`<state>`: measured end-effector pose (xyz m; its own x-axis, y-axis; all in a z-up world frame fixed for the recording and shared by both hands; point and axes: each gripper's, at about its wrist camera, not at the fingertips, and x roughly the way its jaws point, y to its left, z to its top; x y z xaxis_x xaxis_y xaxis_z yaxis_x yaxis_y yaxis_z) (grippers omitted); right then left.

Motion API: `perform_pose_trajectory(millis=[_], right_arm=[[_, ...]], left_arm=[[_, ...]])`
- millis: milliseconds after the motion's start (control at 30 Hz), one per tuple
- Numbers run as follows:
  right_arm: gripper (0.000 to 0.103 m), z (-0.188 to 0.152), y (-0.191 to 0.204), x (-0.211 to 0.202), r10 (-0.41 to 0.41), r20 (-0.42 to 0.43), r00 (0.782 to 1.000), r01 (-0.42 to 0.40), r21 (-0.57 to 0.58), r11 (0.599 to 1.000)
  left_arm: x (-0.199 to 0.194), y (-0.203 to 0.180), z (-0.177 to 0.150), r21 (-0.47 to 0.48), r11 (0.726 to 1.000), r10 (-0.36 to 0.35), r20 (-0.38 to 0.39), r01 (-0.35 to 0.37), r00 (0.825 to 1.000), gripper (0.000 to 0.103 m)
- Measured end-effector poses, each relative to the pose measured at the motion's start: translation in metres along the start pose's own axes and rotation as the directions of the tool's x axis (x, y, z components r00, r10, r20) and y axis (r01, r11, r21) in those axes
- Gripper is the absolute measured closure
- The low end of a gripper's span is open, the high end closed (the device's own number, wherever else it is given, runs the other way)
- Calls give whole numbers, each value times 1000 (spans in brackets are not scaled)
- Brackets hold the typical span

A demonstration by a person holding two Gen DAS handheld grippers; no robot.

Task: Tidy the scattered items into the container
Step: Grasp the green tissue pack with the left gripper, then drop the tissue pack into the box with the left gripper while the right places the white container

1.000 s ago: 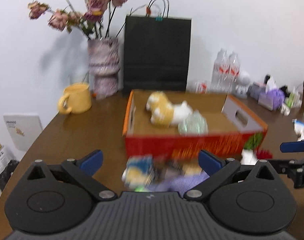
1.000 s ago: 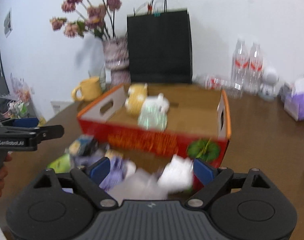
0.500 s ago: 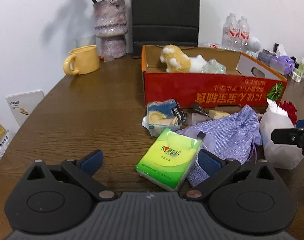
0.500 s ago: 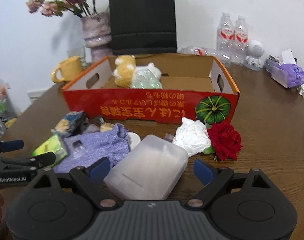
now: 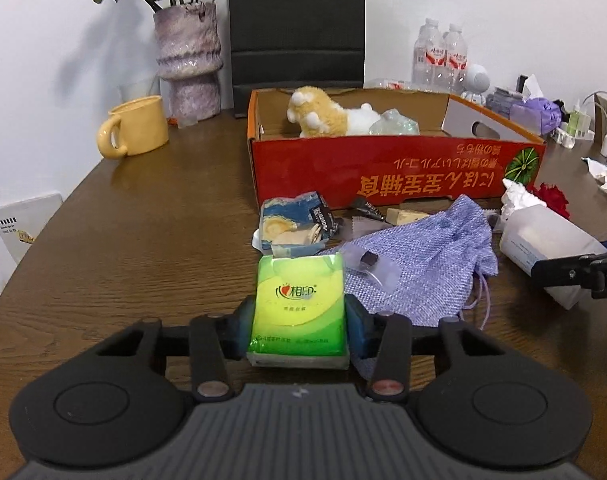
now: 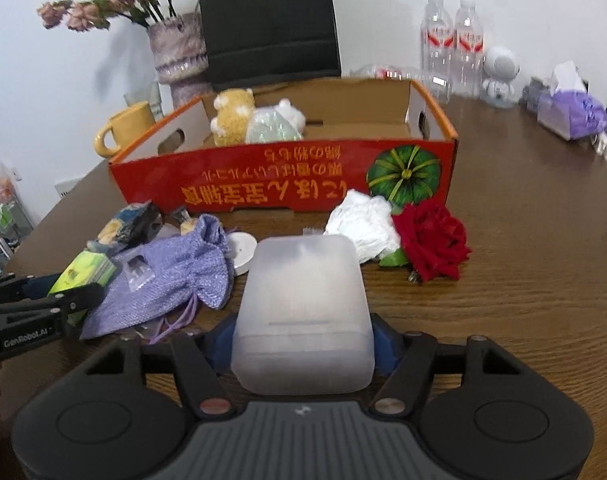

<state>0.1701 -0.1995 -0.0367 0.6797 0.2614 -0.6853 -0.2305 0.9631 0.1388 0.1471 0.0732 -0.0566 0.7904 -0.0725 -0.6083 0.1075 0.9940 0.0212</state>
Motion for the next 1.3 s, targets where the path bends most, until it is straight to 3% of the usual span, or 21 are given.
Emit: perform_pose_trajectory(millis=[233,467,767,1000,1300], right_arm=[[38,7,2,-24,16,93,996,-12,-35,999],[38,25,0,-47,51,193,980,-43,-49,998],[38,78,-7,-46,58,297,953,-40,-69,997],[38,136,-22,0,28,310,950,-12,-56,998],[38,172,-40,106,-9,184,983,11,-7,1000]], left_arm=[[-29,2,14,-37,999,-9,86,12,996,57],[-54,-8,49,-15,999,-36,208,40,977,57],[-29,-20,105,-15,998,-61,278,68,959,57],[35,-9,144,-51,997,-36,239,50,970,57],[136,3,156,-89,993,-73,76,80,994,57]])
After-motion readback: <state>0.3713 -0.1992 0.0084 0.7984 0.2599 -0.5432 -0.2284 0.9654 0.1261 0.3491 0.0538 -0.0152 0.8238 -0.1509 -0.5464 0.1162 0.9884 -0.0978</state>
